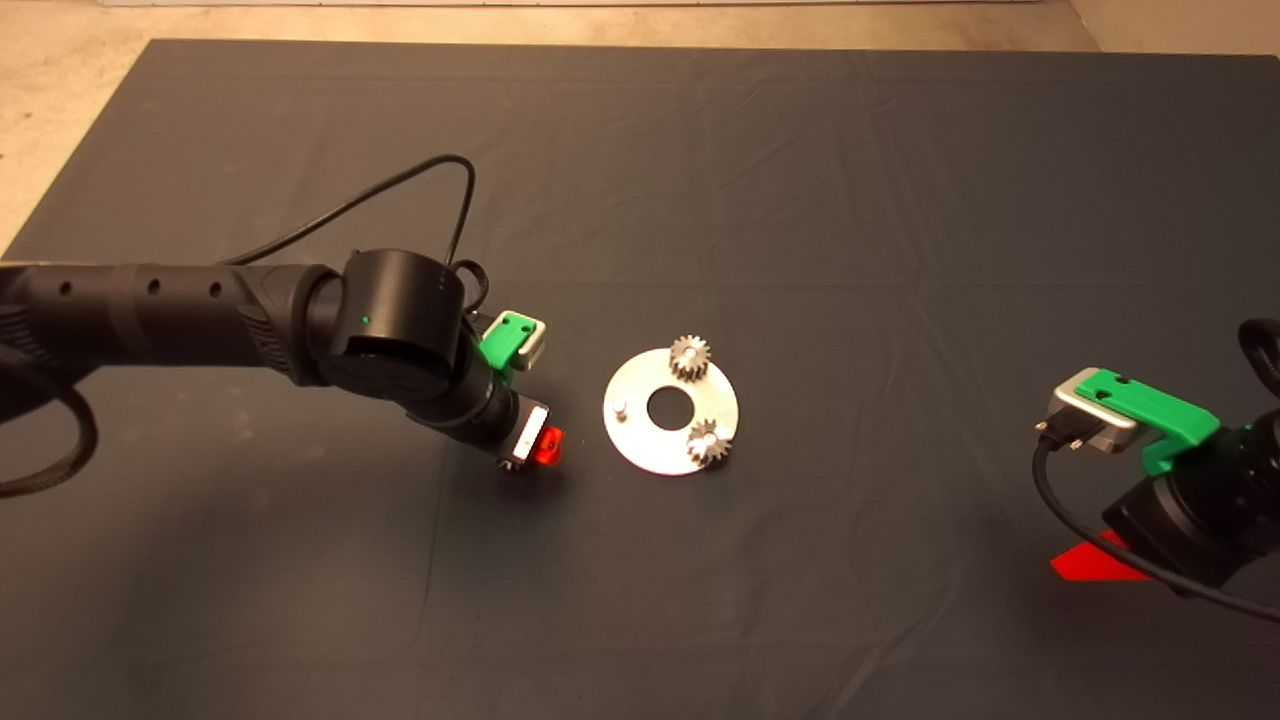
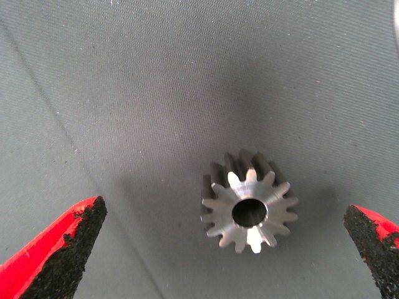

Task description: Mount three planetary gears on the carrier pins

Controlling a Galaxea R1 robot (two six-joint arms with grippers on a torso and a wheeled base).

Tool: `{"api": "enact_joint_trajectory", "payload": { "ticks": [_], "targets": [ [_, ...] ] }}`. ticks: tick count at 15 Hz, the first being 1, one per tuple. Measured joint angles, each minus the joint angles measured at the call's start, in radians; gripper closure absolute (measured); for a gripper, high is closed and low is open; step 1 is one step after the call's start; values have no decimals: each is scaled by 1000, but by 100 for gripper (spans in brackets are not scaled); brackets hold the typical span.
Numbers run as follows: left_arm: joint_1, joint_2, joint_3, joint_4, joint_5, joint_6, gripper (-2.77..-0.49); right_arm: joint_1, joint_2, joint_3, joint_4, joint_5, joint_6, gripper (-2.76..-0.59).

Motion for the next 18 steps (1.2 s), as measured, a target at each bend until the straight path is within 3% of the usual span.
{"api": "enact_joint_trajectory", "payload": {
  "ticks": [6,18],
  "targets": [
    [29,0,0,23,0,0,-277,0,0,0,0,11,0,-176],
    [61,0,0,62,0,-1,-237,0,-3,0,0,11,0,-176]
  ]
}}
